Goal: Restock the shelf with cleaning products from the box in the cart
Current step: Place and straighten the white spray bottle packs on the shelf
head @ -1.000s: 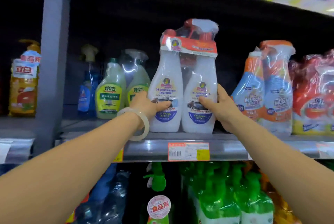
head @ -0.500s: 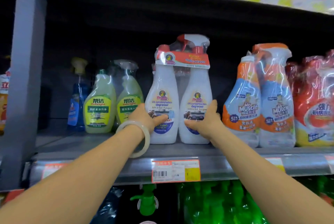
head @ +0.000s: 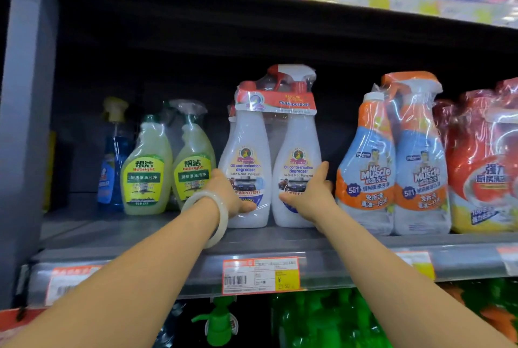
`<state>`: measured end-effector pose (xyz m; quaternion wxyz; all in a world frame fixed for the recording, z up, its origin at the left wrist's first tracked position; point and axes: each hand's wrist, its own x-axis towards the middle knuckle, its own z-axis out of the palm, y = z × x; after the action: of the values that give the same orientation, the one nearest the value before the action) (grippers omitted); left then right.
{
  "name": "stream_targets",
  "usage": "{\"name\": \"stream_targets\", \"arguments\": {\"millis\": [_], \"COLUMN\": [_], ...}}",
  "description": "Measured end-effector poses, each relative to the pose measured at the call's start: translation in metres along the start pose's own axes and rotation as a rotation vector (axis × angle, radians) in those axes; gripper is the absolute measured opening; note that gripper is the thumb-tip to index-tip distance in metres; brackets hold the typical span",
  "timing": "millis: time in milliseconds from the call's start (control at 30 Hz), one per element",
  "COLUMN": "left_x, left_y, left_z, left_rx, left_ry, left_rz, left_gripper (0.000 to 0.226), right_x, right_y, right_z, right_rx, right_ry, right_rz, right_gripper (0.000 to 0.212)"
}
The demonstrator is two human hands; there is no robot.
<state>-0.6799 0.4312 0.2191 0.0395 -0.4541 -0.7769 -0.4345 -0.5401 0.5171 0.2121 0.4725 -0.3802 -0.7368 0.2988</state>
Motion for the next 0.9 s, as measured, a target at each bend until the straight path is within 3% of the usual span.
{"name": "stream_targets", "arguments": {"millis": [167,267,433,500,567,733,900], "left_x": [0.001,0.003,0.000,-0.004,-0.008,-0.026,-0.064], "left_y": [-0.001,0.000,0.000,0.002,0.004,0.000,-0.028], "left_z": [0.002,0.002,0.001,0.000,-0.003,-0.027,-0.076], "left_rx": [-0.052,-0.180,-0.181,-0.098,-0.056,0.112,0.317], "left_ry": [-0.008,-0.063,-0.037,-0.023,-0.033,-0.016,0.064], "left_rz": [-0.016,-0.086,-0.103,-0.059,-0.058,0.031,0.266], "left_gripper": [0.082,0.057,0.049,0.072,0.080,0.068,0.054], "right_x": [-0.001,-0.001,0.003,0.003,-0.001,-0.027,-0.077], "right_y": [0.000,-0.002,-0.002,-0.003,-0.007,-0.028,-0.076], "right_z": [0.000,0.000,0.001,0.000,0.000,0.004,0.036], "right_rx": [-0.020,-0.031,-0.040,-0.057,-0.096,-0.319,-0.460], "right_ry": [-0.001,-0.010,-0.005,-0.008,-0.009,0.021,-0.045], "right_rz": [0.005,0.015,0.041,0.053,0.054,-0.048,-0.249], "right_gripper": [0.115,0.115,0.116,0.117,0.118,0.109,0.084]}}
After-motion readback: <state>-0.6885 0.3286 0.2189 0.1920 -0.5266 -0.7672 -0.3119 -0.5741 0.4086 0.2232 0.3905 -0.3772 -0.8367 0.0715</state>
